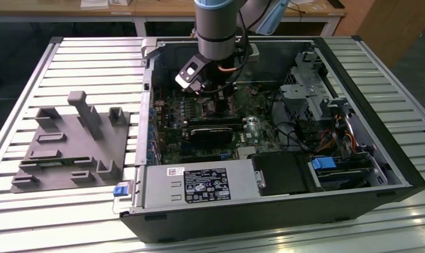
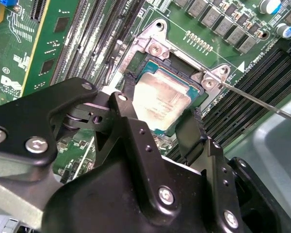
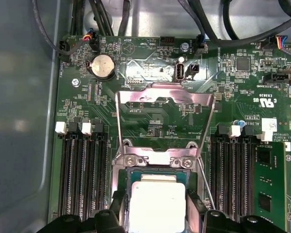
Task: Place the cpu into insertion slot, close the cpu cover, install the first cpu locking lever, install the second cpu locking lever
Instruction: 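Place the cpu into insertion slot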
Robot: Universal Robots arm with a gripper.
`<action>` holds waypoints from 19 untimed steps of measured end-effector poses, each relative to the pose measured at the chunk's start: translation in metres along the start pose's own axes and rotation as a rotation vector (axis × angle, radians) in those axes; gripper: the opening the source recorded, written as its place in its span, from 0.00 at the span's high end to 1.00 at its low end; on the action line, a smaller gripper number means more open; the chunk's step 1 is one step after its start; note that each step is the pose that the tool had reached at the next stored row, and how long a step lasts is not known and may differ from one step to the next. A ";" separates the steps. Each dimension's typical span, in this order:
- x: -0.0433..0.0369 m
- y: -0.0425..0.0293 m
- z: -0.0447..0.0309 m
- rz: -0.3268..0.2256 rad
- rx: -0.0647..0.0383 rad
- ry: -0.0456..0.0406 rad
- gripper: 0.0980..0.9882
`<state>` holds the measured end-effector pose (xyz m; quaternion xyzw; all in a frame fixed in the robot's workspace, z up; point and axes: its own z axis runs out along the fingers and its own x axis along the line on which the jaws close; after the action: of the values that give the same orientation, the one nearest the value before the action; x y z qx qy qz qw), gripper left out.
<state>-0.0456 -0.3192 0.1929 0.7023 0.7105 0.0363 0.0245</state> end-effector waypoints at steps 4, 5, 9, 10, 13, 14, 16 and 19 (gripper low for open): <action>0.0000 0.0000 0.0000 0.005 0.000 -0.0005 0.42; 0.0000 0.0000 0.0000 0.005 0.000 -0.0006 0.42; 0.0001 0.0003 -0.0033 0.005 0.000 -0.0010 0.42; 0.0001 0.0004 -0.0047 0.005 0.000 -0.0011 0.42; 0.0002 0.0014 -0.0092 0.005 0.001 -0.0011 0.44; 0.0002 0.0019 -0.0100 0.005 0.002 -0.0011 0.44; 0.0002 0.0041 -0.0109 0.006 0.007 -0.0009 0.51; 0.0001 0.0055 -0.0118 0.006 0.014 -0.0011 0.65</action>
<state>-0.0410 -0.3192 0.2052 0.7045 0.7088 0.0310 0.0198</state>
